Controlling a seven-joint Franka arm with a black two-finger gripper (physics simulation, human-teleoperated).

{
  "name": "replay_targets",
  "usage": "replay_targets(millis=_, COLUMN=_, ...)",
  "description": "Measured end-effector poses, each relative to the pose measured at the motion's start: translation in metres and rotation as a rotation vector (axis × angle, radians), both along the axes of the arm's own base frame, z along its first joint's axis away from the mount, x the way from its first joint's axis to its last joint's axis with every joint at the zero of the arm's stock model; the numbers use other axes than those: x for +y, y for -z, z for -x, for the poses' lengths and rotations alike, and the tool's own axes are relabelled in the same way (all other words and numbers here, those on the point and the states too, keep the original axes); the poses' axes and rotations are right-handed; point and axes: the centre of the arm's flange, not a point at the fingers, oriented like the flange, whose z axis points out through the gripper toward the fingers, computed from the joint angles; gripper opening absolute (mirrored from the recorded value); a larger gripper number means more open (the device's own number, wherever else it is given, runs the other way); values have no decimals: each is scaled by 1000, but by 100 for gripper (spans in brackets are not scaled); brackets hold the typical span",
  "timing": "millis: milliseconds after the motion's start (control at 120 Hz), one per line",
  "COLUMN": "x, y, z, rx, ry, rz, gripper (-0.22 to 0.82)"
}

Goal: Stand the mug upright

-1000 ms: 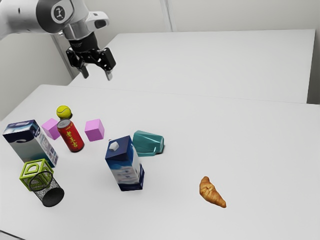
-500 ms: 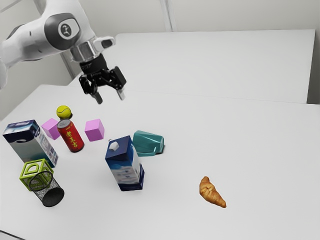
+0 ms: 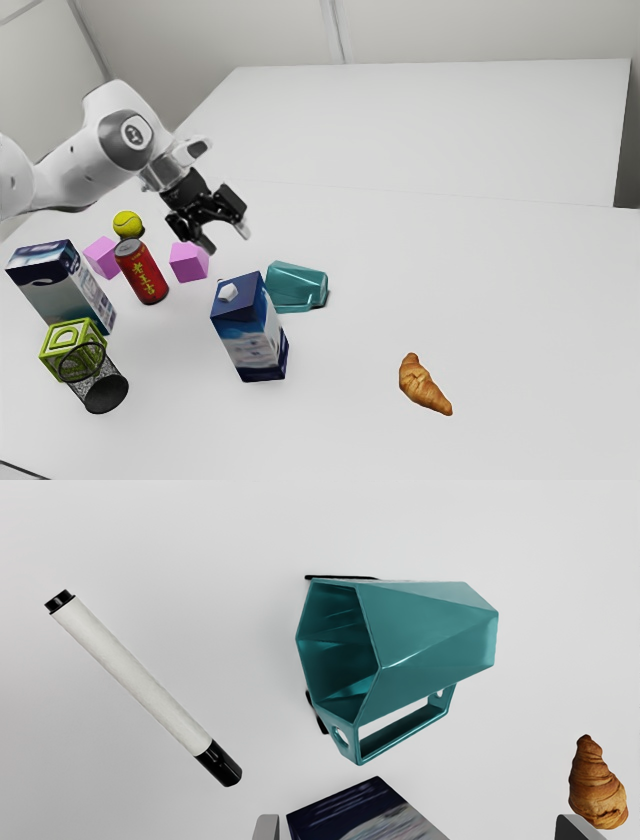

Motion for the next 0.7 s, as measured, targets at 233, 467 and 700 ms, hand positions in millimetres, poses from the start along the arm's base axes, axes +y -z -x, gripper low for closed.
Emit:
replay_targets(millis=233, x=13, y=42, z=-6, rx=-65, ry=31, rz=70, gripper=60)
replay_targets(millis=467, x=16, y=73, z=-13, rx=-92, ry=73, rz=118, gripper=60)
replay_targets(millis=700, x=11, y=88, z=-17, rx=-113, ry=92, rz=195, gripper=60)
